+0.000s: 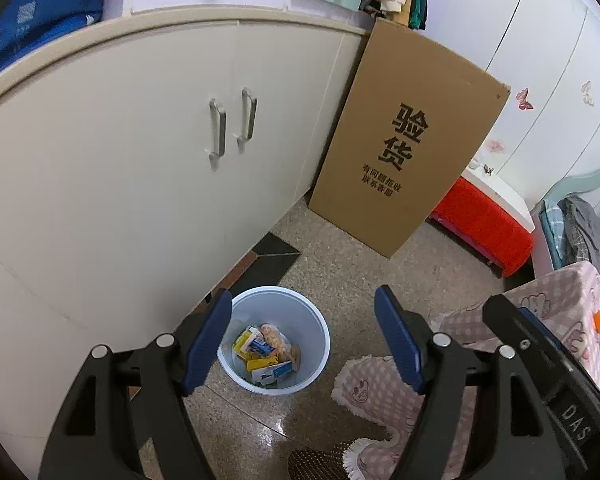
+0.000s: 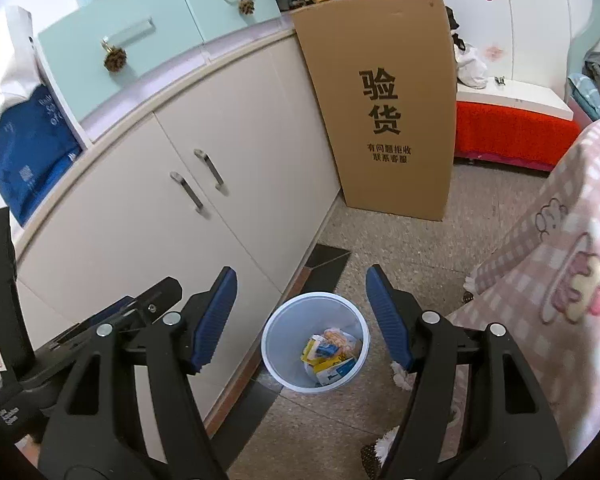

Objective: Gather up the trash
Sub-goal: 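Move both tools back over the table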

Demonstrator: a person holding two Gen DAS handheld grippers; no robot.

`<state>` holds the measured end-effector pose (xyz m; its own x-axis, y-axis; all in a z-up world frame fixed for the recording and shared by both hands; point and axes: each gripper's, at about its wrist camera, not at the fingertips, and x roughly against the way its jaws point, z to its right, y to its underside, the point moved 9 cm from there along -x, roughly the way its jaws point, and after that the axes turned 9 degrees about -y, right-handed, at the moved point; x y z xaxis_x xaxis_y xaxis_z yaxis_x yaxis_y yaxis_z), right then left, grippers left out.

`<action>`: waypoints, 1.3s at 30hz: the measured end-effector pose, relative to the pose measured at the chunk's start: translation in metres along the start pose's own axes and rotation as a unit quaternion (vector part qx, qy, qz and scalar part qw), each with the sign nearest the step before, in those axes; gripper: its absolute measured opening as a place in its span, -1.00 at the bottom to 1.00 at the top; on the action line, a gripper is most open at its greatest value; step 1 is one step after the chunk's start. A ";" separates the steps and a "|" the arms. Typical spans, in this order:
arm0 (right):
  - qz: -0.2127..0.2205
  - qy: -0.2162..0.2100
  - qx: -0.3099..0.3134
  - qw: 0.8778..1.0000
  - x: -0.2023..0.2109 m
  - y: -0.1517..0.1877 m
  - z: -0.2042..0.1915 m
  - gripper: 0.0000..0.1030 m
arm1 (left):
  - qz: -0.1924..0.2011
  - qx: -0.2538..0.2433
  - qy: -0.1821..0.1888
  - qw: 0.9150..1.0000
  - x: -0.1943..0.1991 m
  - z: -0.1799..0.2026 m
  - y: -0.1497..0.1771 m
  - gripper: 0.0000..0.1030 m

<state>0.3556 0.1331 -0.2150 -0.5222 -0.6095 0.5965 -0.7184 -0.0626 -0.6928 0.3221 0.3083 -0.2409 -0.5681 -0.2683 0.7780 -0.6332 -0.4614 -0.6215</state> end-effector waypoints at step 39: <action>0.128 0.166 -0.093 0.973 0.357 0.050 0.245 0.61 | 0.023 -0.207 0.161 0.965 0.211 0.288 0.152 0.59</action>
<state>0.2455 -0.2811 -0.1358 -0.7924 -0.2950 0.5340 -0.6002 0.2206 -0.7688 0.2573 -0.0619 -0.1452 -0.6916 0.0265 0.7218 -0.7218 -0.0600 -0.6895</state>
